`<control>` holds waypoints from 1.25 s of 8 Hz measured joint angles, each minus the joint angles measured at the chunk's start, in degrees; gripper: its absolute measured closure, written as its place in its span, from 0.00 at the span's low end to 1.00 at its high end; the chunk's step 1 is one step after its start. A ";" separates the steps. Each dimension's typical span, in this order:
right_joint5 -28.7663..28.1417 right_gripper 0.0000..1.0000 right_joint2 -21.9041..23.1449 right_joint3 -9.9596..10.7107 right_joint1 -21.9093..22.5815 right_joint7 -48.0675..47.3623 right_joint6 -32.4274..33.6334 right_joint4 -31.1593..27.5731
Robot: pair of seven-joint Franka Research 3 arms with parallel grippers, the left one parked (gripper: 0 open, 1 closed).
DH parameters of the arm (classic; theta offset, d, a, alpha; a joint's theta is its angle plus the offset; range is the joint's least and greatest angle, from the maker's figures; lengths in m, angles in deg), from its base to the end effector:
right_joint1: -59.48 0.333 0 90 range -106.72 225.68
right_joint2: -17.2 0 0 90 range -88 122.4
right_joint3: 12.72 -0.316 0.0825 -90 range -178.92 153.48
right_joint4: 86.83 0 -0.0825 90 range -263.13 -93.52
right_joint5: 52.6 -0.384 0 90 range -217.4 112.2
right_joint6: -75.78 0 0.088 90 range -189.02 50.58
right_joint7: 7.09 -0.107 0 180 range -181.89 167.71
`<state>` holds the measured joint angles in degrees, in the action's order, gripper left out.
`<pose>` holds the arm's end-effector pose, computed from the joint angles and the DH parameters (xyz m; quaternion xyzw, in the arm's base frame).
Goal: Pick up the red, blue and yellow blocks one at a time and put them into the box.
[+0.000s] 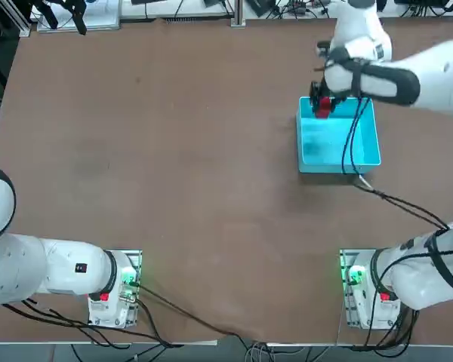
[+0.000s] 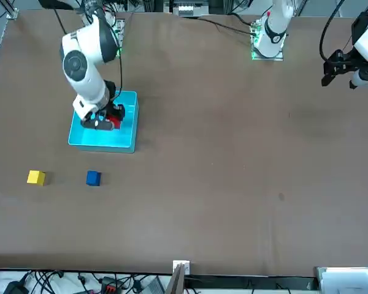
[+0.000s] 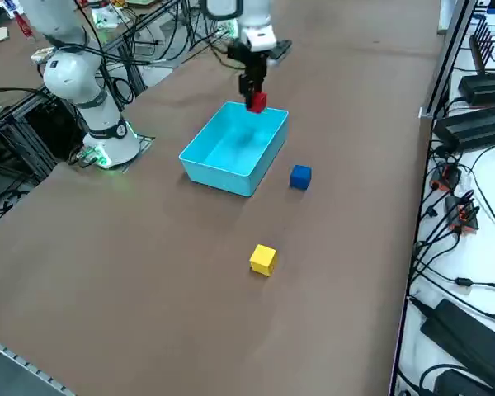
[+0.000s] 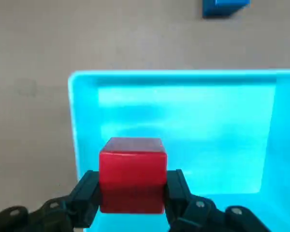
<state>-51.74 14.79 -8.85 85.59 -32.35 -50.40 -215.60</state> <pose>0.4791 0.1954 0.3403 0.9988 -0.0217 -0.0370 0.0242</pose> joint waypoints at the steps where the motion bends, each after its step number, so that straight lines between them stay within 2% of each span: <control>1: 0.00 0.30 0.29 -0.04 0.01 0.00 -2.87 -2.66; 4: 0.00 0.30 -1.01 0.00 -0.09 0.00 -12.54 -9.33; 7: 0.00 0.30 -4.03 -0.01 -0.07 0.00 -14.74 -10.54; 10: 0.00 0.17 -4.14 -0.01 -0.07 0.00 -14.92 -10.43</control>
<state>-51.74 10.65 -8.86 85.52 -32.35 -65.32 -226.03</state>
